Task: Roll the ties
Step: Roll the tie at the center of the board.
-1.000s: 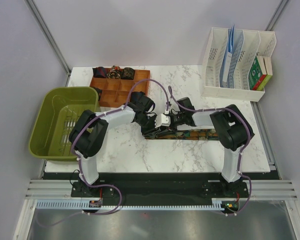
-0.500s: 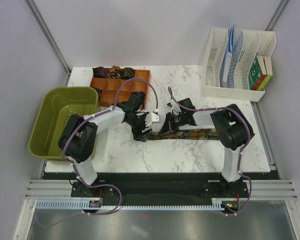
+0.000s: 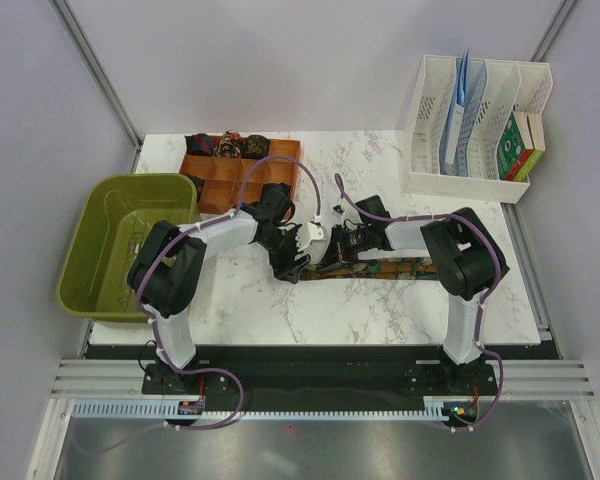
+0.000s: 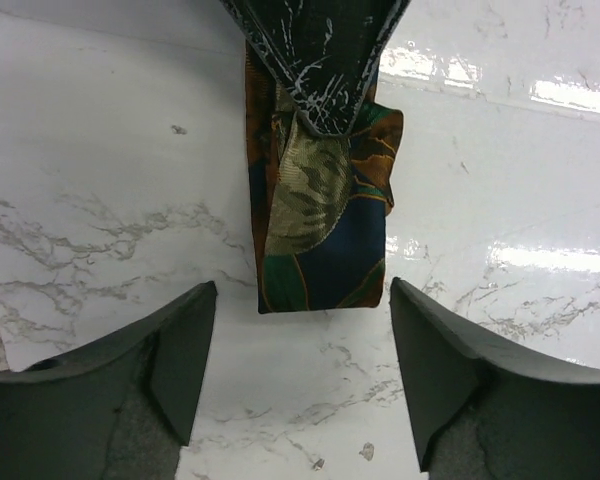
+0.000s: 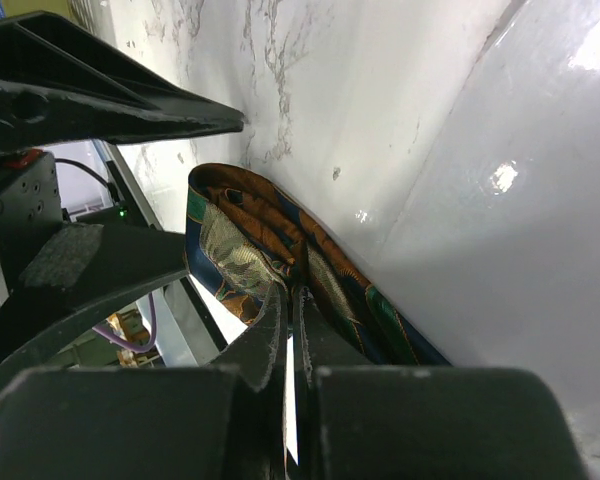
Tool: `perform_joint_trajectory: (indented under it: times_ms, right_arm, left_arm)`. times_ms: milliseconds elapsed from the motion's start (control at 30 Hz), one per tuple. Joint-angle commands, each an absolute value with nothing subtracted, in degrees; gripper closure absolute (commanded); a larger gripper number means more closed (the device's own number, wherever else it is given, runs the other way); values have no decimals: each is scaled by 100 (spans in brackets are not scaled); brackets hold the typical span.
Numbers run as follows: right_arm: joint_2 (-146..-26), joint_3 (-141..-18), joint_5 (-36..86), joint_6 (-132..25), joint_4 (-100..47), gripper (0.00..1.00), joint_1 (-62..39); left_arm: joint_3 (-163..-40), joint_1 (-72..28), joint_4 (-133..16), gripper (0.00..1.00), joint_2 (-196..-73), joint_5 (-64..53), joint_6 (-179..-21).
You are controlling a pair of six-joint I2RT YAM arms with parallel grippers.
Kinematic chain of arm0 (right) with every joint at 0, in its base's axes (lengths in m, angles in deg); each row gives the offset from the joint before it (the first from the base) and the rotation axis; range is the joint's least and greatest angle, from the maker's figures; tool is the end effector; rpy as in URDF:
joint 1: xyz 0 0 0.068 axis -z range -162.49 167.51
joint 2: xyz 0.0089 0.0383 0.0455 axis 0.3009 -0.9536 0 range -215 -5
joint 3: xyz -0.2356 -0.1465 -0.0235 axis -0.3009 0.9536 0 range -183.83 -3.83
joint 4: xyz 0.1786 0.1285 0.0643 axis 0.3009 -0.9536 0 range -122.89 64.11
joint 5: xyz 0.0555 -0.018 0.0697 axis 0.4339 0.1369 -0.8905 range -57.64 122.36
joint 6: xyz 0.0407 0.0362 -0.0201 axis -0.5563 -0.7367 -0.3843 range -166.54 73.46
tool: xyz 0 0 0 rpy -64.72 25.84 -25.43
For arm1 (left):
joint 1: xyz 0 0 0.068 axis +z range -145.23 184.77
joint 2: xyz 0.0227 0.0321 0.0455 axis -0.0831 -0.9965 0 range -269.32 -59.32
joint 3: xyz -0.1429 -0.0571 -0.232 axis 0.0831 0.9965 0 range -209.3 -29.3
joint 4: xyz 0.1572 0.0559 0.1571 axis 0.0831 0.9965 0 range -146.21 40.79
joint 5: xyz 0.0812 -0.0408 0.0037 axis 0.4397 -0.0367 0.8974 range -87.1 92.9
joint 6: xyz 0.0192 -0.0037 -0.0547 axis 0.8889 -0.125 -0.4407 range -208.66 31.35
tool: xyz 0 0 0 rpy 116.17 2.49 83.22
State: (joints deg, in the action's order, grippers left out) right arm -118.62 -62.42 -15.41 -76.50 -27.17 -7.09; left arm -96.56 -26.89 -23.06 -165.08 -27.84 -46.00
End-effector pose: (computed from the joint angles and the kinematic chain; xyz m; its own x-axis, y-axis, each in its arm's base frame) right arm 0.3093 0.1755 0.1379 -0.9817 -0.0803 -0.1729 -0.1881 0.5544 0.8107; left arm 0.2694 -0.1912 0.1850 -0.1957 0.8048 -0.5603 0.9799 0.1384 -0.1434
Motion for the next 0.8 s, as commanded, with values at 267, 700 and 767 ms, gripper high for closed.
perform_joint_trajectory:
  times_ms: [267,700,767]
  right_arm:
    - [-12119,-6061,-956,-7536,-2696,100,-675]
    - [-12023,-5946,-940,-7819,-2378,100,-675]
    - [-11996,-5973,-878,-7722,-2483,100,-674]
  left_arm:
    - [-10162,-2898,-2465,44,-16312,-3427,-5094]
    - [-10534,-3329,-2501,38,-16779,-3164,-5351]
    - [-10087,-3250,-2509,27,-16401,-3015,-4975]
